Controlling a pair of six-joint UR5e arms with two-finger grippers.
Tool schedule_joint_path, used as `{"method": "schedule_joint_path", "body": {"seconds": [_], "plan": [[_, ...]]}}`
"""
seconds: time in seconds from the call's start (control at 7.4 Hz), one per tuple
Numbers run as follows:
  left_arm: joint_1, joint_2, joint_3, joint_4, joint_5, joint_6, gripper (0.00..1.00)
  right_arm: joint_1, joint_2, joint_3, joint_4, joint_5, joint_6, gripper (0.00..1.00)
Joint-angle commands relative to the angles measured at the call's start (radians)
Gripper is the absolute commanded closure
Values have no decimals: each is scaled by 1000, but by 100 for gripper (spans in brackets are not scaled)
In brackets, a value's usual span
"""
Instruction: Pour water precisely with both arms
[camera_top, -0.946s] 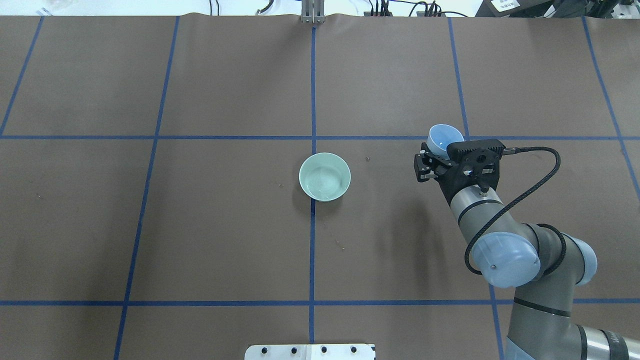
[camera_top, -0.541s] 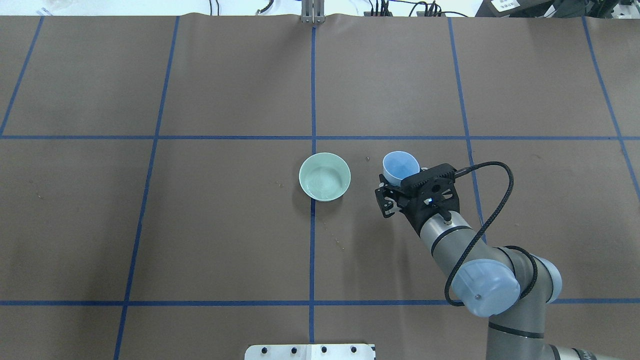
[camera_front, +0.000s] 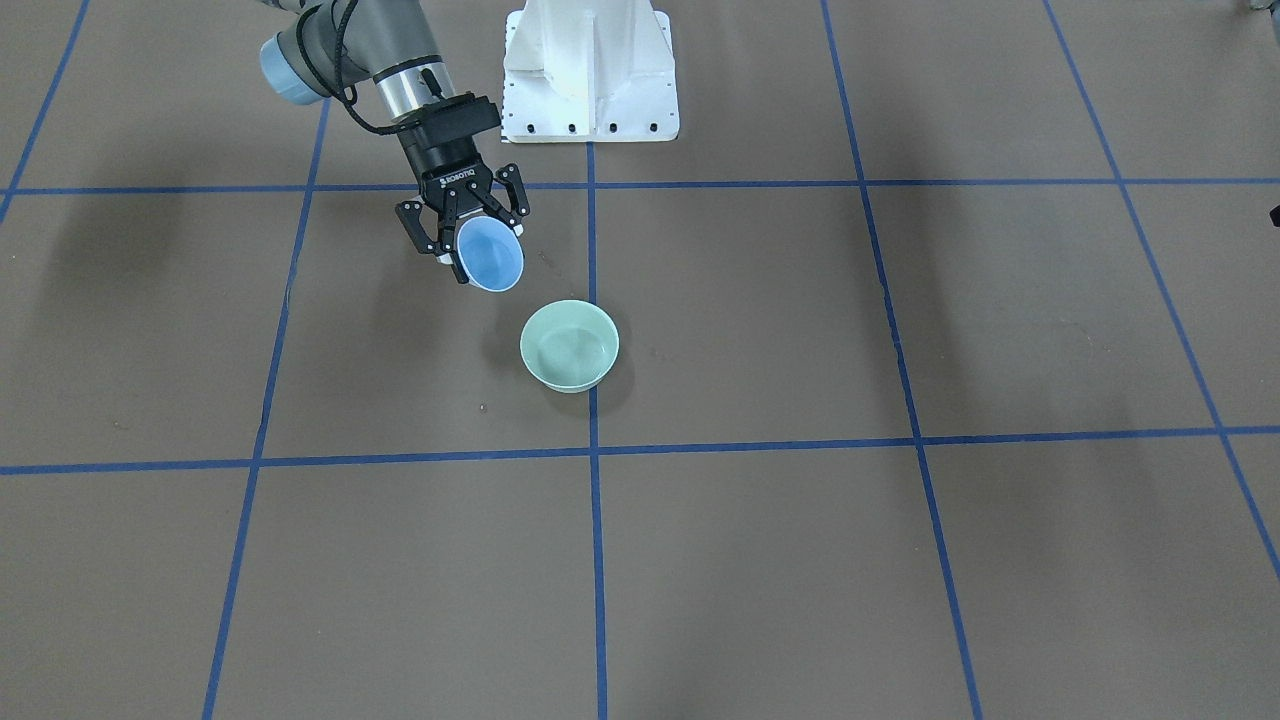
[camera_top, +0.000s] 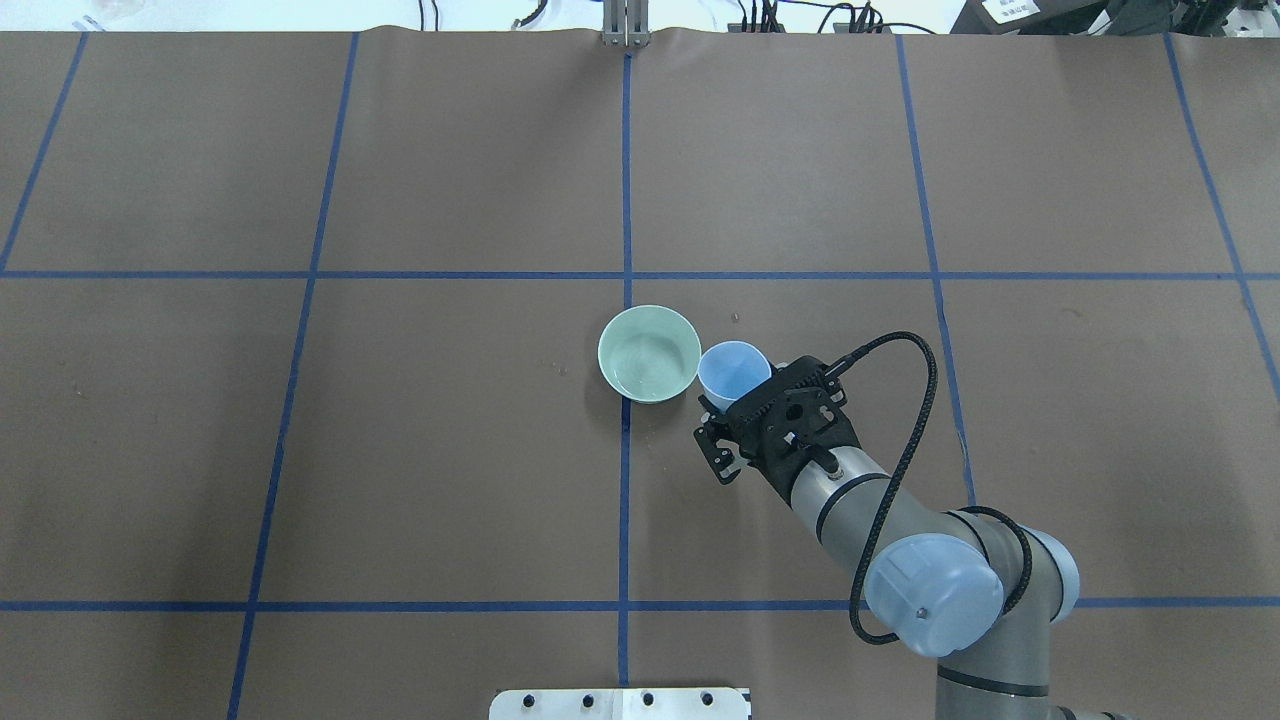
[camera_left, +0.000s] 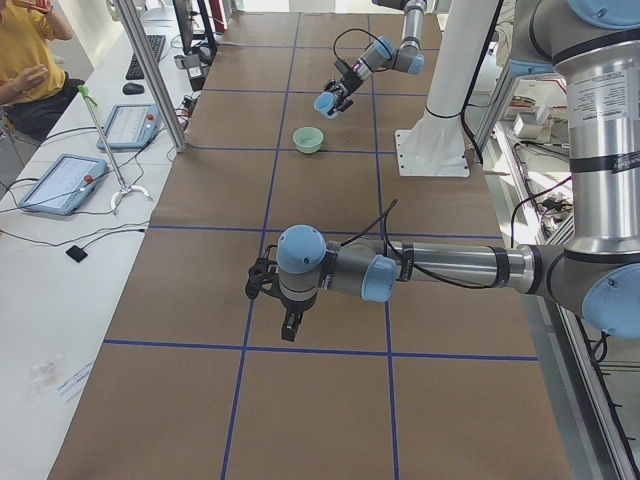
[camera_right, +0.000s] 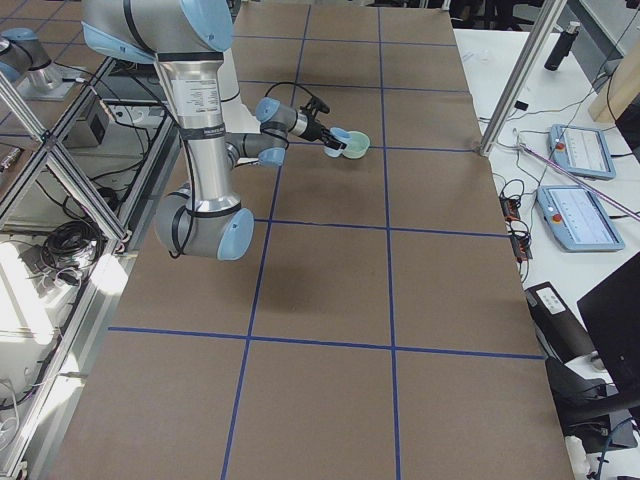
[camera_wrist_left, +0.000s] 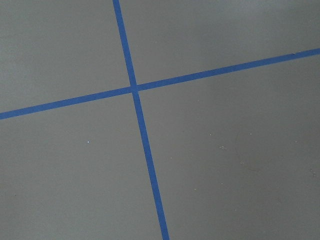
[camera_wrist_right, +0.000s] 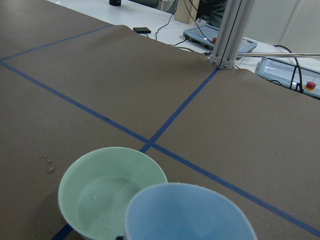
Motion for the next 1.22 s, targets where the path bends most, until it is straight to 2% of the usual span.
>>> {"method": "schedule_joint_path", "body": {"seconds": [0.0,0.68,1.08], "plan": [[0,5,-1,-1,-2,0,1,31,13,-7,-45,94,-23,100],[0,10,0,-3,-46,2,1,102,134,-18,-248,188,-50,100],[0,10,2,0,-45,2,1,133,206,-88,-277,236,-61,100]]}}
